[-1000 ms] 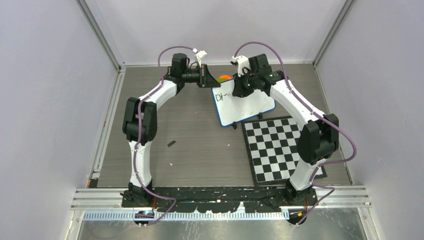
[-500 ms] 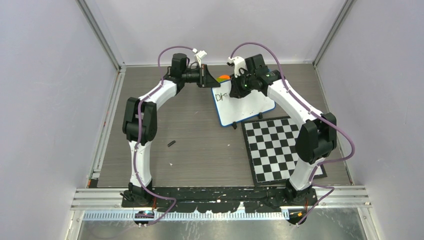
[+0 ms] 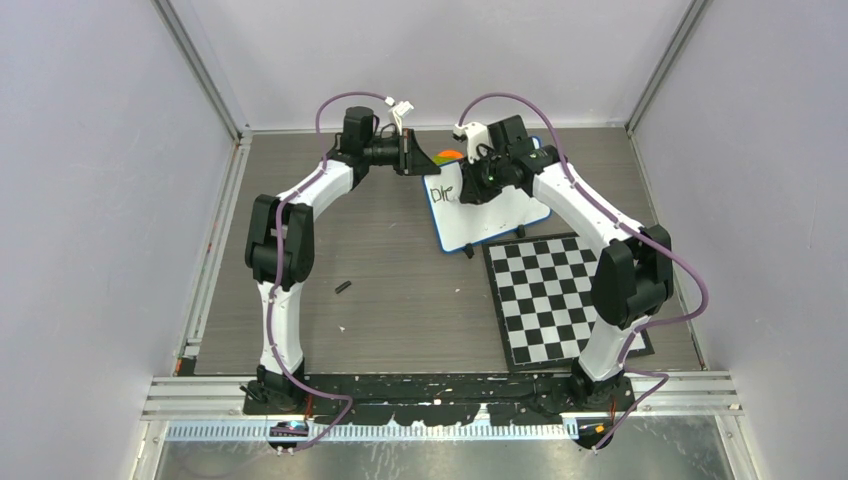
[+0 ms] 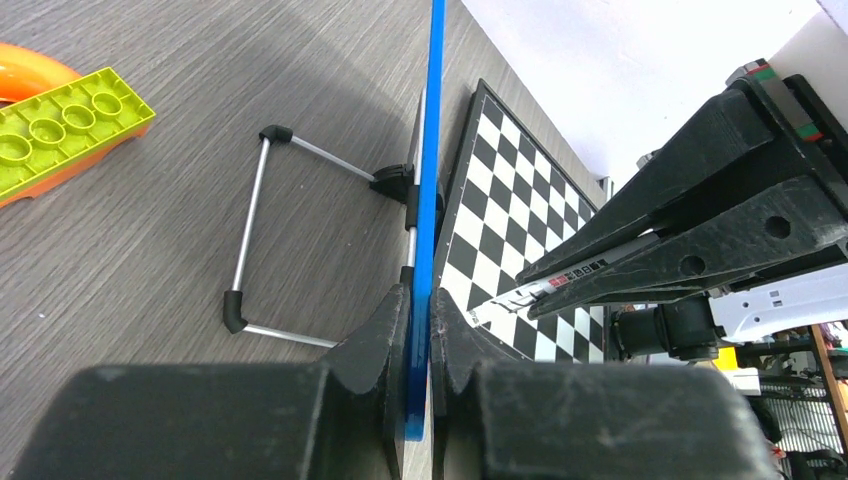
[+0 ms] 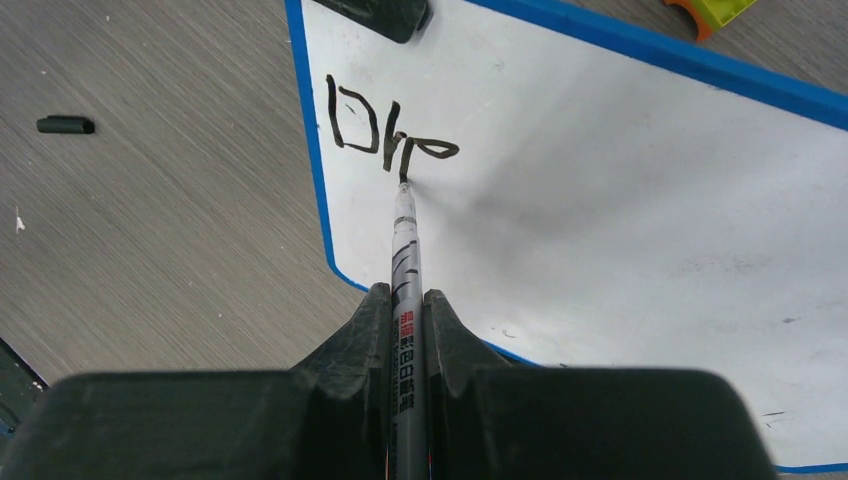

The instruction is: Write a sentence on the whiteboard

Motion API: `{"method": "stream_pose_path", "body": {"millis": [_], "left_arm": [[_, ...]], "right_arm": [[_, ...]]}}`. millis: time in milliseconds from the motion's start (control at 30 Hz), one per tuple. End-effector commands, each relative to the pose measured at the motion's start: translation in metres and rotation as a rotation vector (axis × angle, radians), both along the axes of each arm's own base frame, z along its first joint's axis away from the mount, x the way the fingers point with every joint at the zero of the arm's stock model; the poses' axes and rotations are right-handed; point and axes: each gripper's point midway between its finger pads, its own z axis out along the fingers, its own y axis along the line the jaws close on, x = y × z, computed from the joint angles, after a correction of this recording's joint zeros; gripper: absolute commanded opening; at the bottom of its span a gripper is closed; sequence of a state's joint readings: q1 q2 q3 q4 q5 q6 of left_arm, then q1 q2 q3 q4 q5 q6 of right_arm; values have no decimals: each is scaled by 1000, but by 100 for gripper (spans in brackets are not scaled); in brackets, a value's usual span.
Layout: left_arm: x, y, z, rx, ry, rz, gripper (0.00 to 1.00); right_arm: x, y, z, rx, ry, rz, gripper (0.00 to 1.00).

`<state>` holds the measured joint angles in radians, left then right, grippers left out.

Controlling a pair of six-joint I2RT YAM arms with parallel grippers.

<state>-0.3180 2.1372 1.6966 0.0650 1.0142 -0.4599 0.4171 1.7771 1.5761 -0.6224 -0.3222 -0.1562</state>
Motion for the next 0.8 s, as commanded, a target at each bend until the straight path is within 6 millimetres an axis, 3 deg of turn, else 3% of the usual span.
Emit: {"method": "stream_pose_path", "body": {"millis": [0, 233, 567, 767], "left_arm": [[-12, -5, 3, 13, 24, -15, 0], [-11, -5, 3, 13, 27, -14, 0], [-13, -7, 5, 11, 24, -20, 0], [-13, -7, 5, 9, 22, -23, 0]], "right_arm": [[11, -13, 12, -18, -73, -33, 0], [19, -23, 25, -16, -103, -63, 0], [14, -20, 47, 44, -116, -50, 0], [23, -25, 52, 60, -122, -74, 0]]}}
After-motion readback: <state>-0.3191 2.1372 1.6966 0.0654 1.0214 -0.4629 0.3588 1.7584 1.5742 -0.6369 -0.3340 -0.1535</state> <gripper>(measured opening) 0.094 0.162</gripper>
